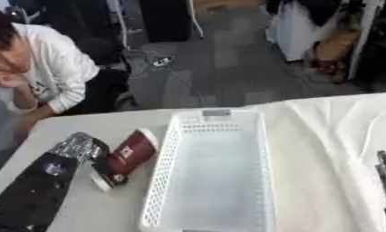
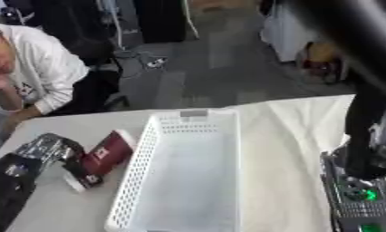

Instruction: Pick up objects on the table and place them in the box.

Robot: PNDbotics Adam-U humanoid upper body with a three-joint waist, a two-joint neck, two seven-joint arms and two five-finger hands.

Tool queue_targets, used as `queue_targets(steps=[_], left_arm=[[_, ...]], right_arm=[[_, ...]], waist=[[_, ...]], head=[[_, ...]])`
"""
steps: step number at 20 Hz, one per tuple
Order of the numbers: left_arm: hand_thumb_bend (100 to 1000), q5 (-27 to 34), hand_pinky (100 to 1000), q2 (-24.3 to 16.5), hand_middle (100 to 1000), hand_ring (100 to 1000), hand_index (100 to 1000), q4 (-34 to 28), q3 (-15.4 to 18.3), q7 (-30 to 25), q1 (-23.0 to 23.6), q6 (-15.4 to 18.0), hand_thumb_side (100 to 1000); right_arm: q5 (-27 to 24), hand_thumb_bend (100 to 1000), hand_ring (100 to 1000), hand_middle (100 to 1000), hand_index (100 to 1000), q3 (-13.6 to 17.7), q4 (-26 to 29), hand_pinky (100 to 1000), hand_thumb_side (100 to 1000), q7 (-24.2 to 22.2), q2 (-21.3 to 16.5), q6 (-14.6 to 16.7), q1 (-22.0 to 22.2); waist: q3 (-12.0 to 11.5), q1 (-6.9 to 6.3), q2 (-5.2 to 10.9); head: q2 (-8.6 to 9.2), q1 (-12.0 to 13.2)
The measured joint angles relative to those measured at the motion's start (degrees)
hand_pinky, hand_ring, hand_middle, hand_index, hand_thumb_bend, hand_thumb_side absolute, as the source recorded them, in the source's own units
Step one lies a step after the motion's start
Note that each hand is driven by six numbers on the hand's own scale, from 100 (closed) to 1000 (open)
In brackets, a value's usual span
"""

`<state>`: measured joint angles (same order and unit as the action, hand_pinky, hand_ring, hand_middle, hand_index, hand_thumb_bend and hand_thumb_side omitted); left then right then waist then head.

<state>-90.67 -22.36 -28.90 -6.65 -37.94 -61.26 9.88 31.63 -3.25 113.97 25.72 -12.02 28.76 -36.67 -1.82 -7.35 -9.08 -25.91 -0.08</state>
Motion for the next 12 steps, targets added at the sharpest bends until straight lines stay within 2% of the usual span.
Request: queue_targets(steps=[1,2,3,4,5,6,8,9,10,11,12], left_arm=[[952,-0.09,755,0.0,838,795,806,0.0,0.0,0.48,0.18,0.07,1000],[909,-0.16,721,0.02,804,764,769,0.0,0.0,1.0,0.22,0.08,989],[805,-0.22,657,0.03,710,675,680,-0.01,0.0,1.63,0.37,0.0,820],[725,-0.31,616,0.04,642,619,636,-0.07,0.0,2.41,0.55,-0.19,734],[572,-0.37,559,0.09,570,547,575,-0.2,0.0,3.29,0.65,-0.45,654],[464,-0.51,492,0.23,485,475,511,-0.25,-0.01,4.17,0.76,-0.74,591],[355,-0.85,356,0.44,349,349,389,-0.42,-0.02,5.8,0.99,-1.35,518],[347,-0.97,266,0.49,276,271,325,-0.46,-0.02,6.52,1.0,-1.59,485],[344,-1.22,216,0.49,242,232,297,-0.53,-0.02,7.18,1.05,-1.8,480],[365,-1.57,104,0.48,172,150,252,-0.62,-0.03,7.82,1.13,-2.01,455],[383,-2.01,100,0.48,127,100,223,-0.73,-0.07,8.4,1.15,-2.18,435]], right_arm=[[-0.02,100,574,597,647,0.0,0.0,469,1000,0.0,0.0,0.0,0.0],[-0.04,100,574,597,647,0.0,0.0,469,1000,0.0,0.0,0.0,0.0],[-0.05,100,574,595,646,0.0,0.0,469,1000,0.0,0.0,0.0,0.0],[-0.05,100,574,594,646,0.0,0.0,469,1000,0.0,0.0,0.0,0.0],[-0.06,100,574,593,646,0.0,0.0,469,1000,0.0,0.0,0.0,0.0],[-0.06,100,574,593,646,0.0,0.0,469,1000,0.0,0.0,0.0,0.0],[-0.06,100,574,592,646,0.0,0.0,469,1000,0.0,0.0,0.0,0.0],[-0.06,100,574,592,646,0.0,0.0,469,1000,0.0,0.0,0.0,0.0],[-0.06,100,574,592,646,0.01,0.0,469,1000,0.0,0.0,0.0,0.0],[-0.06,100,574,592,646,0.01,0.0,469,1000,0.0,0.0,0.0,0.0],[-0.06,100,574,591,646,0.01,0.0,469,1000,0.0,0.0,0.0,0.0]], waist=[[0.0,0.0,0.0],[0.0,0.01,0.0],[0.0,0.01,0.0],[0.0,0.02,0.0],[0.0,0.04,0.0],[0.0,0.04,0.0],[-0.02,0.05,-0.02],[-0.02,0.05,-0.02],[-0.04,0.05,-0.02],[-0.06,0.05,-0.02],[-0.07,0.05,-0.02]], head=[[0.0,0.0],[0.0,-0.01],[0.0,-0.01],[0.0,-0.01],[0.0,-0.01],[0.0,-0.01],[0.0,-0.01],[0.0,-0.01],[0.0,-0.01],[0.0,-0.01],[0.0,-0.02]])
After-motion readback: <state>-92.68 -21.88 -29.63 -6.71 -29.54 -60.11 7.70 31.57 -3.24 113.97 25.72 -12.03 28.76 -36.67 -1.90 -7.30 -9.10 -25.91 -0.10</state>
